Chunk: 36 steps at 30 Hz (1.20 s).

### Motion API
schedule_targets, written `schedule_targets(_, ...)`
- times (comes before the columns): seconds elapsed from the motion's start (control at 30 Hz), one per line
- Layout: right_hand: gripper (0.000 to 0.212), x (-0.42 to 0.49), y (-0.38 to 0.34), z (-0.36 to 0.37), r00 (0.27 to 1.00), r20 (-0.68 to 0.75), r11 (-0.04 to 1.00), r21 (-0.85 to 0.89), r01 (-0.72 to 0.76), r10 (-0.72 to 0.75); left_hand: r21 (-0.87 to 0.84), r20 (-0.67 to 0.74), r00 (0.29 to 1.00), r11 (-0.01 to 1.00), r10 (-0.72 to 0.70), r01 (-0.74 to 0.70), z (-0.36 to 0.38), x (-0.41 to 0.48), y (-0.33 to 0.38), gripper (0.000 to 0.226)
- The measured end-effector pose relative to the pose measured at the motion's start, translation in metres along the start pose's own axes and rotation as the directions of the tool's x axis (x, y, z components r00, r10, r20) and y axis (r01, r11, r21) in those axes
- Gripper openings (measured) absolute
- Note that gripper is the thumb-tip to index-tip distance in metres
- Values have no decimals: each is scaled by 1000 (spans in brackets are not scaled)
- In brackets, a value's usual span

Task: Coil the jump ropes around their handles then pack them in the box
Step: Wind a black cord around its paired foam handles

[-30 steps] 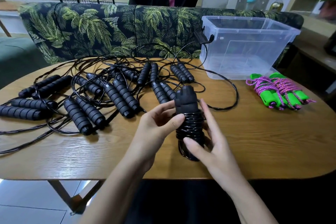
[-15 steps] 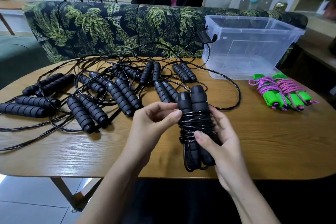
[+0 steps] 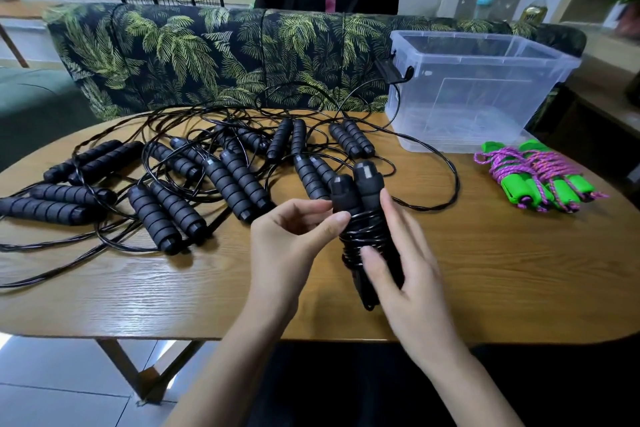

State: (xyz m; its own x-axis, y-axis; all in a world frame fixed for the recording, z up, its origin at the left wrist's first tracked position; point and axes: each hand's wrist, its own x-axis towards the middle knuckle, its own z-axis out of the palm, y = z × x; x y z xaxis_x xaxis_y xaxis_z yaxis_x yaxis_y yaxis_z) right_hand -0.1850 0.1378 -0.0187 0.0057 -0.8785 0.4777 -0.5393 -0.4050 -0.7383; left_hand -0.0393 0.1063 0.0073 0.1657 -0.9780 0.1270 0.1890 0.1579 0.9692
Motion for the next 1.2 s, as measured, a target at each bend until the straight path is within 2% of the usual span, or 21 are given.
schedule_targets(0.07,94,-1,-4,4,997,6,976,-205,-71,74,66,16,999,997,48,-49,3,-2,-1,27)
schedule_targets(0.13,104,0,-2,6,992,-64,962,-245,-117,105,193,99,989,973,109,-127,4,-4,-2,27)
schedule_targets(0.23,99,2,8,3,979,-124,987,21,-160,161,386,254,952,884,171,-262,-1,-5,-2,35)
schedule_targets(0.33,96,1,12,-3,970,-33,927,302,-222,242,369,293,942,890,162,-267,-6,-4,2,45)
schedule_targets(0.5,88,1,2,-10,953,123,781,549,-297,276,243,275,960,962,58,-128,-6,0,2,66)
schedule_targets(0.6,86,0,-2,-11,926,265,629,680,-376,267,112,329,944,994,-34,-4,-6,4,3,63)
schedule_targets(0.7,91,-2,-2,-9,891,363,515,727,-453,272,45,327,943,998,-61,49,-6,6,2,57)
schedule_targets(0.8,95,-2,-1,-10,885,365,557,687,-466,289,4,231,972,999,-49,50,-3,8,1,59)
schedule_targets(0.9,84,-1,-3,-9,930,268,721,588,-366,253,-4,151,989,1000,-5,6,2,8,1,58)
schedule_targets(0.97,73,-2,-5,-7,961,183,827,492,-272,207,9,117,993,1000,28,-29,3,8,-1,47)
schedule_targets(1.03,76,-1,-8,-2,979,136,896,400,-193,150,69,102,992,994,72,-79,5,5,-4,29)
schedule_targets(1.13,85,0,-7,3,992,65,950,288,-122,107,224,171,970,952,171,-207,7,1,-5,37)
schedule_targets(1.2,78,2,-5,-4,987,43,917,365,-159,154,347,280,941,894,189,-283,4,-1,0,38)
